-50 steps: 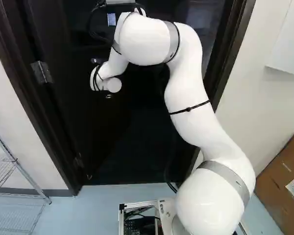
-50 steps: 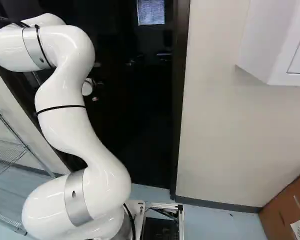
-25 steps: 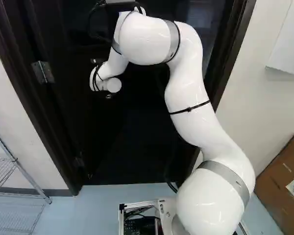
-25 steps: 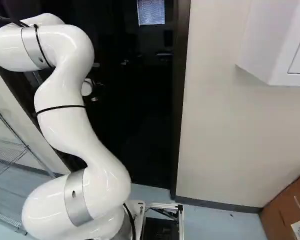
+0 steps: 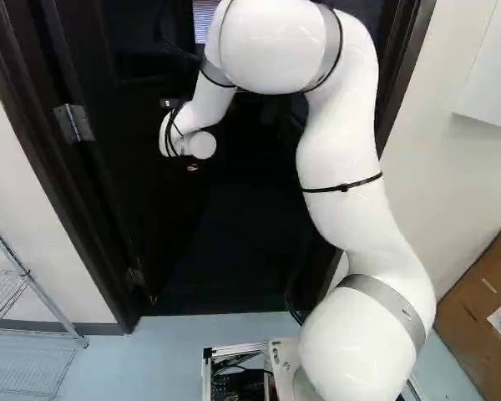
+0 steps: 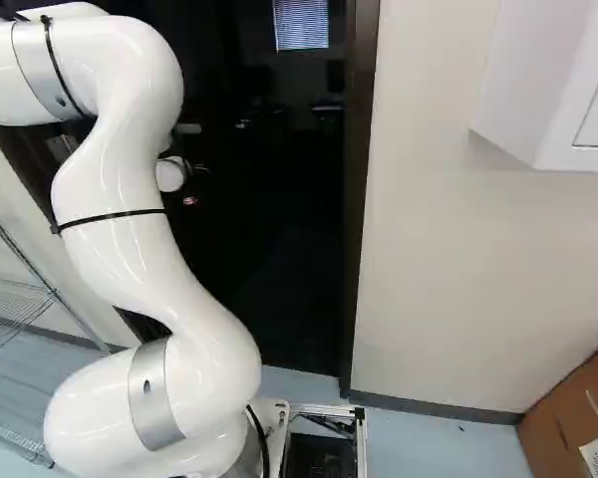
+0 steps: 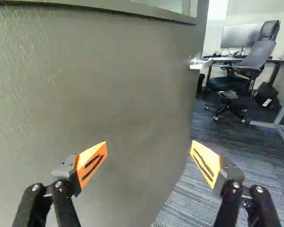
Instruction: Open the door and move inside
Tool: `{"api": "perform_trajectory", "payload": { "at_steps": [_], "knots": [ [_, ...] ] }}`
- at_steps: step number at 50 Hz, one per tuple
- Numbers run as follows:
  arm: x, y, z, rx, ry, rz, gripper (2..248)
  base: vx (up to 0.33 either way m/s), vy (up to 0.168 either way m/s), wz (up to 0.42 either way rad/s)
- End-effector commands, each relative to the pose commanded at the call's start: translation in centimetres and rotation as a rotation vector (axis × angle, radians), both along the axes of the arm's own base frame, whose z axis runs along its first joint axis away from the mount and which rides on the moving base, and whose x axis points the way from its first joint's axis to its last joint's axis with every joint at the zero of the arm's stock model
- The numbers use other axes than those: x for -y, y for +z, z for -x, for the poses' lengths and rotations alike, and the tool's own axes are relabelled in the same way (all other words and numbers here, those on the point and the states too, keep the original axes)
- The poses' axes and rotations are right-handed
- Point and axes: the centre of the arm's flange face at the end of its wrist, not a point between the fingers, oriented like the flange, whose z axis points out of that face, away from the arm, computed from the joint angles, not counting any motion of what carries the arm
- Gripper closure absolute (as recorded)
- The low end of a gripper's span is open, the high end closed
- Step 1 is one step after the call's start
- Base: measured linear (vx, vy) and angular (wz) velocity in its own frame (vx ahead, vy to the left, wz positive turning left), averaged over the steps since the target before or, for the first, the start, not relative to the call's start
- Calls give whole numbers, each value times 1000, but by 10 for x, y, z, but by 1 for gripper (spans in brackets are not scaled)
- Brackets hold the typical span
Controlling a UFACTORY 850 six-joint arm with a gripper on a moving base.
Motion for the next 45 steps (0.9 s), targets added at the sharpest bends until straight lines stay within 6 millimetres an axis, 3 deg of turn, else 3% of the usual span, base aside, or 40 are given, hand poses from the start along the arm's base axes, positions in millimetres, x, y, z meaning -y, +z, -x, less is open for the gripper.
{"api": "perform_trajectory", "payload": {
  "at_steps": [45],
  "knots": [
    [53,11,81,-7,87,95,3,0,0,0]
  ]
}}
